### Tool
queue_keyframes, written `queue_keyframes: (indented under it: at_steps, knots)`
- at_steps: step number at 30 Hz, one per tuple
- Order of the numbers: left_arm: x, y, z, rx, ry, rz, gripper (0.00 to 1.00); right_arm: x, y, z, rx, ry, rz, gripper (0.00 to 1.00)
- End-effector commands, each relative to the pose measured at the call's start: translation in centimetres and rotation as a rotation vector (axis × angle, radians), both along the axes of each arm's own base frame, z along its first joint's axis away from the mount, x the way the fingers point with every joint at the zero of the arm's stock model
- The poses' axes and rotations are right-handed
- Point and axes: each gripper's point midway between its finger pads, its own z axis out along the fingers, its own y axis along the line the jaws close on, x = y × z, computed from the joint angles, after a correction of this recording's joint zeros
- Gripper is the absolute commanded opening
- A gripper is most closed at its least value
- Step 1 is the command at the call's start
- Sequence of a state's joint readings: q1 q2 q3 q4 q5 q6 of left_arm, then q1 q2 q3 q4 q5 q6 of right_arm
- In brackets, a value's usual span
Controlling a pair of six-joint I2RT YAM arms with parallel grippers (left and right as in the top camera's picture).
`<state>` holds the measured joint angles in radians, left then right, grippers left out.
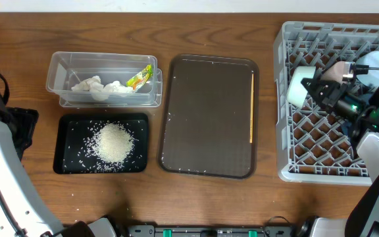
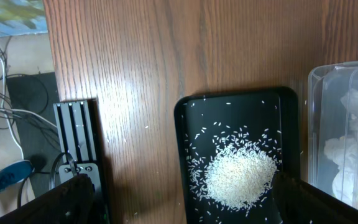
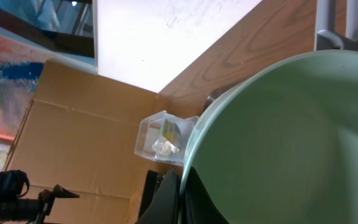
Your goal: Sort waste into correct bins and load items into the dishwasher rack
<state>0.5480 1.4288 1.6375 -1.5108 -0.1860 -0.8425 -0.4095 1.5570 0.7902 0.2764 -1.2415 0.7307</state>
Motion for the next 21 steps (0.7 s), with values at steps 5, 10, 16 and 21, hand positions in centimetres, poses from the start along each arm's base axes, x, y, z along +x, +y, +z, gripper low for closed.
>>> queue_keyframes:
  at_steps: [5, 10, 16, 21]
  knots:
    - [-0.1, 0.2, 0.1, 0.006, 0.001, 0.021, 0.94, -0.3, -1.0, -1.5, 0.000, 0.043, -0.024, 0.02]
    - [-0.1, 0.2, 0.1, 0.006, 0.001, 0.021, 0.94, -0.5, -1.4, -3.6, -0.047, 0.109, -0.064, 0.04]
    - [-0.1, 0.2, 0.1, 0.006, 0.001, 0.021, 0.94, -0.7, -1.9, -3.5, -0.060, 0.109, -0.083, 0.06]
    - [-0.1, 0.2, 0.1, 0.006, 0.001, 0.021, 0.94, -1.5, -2.8, -1.8, -0.073, 0.094, -0.123, 0.06]
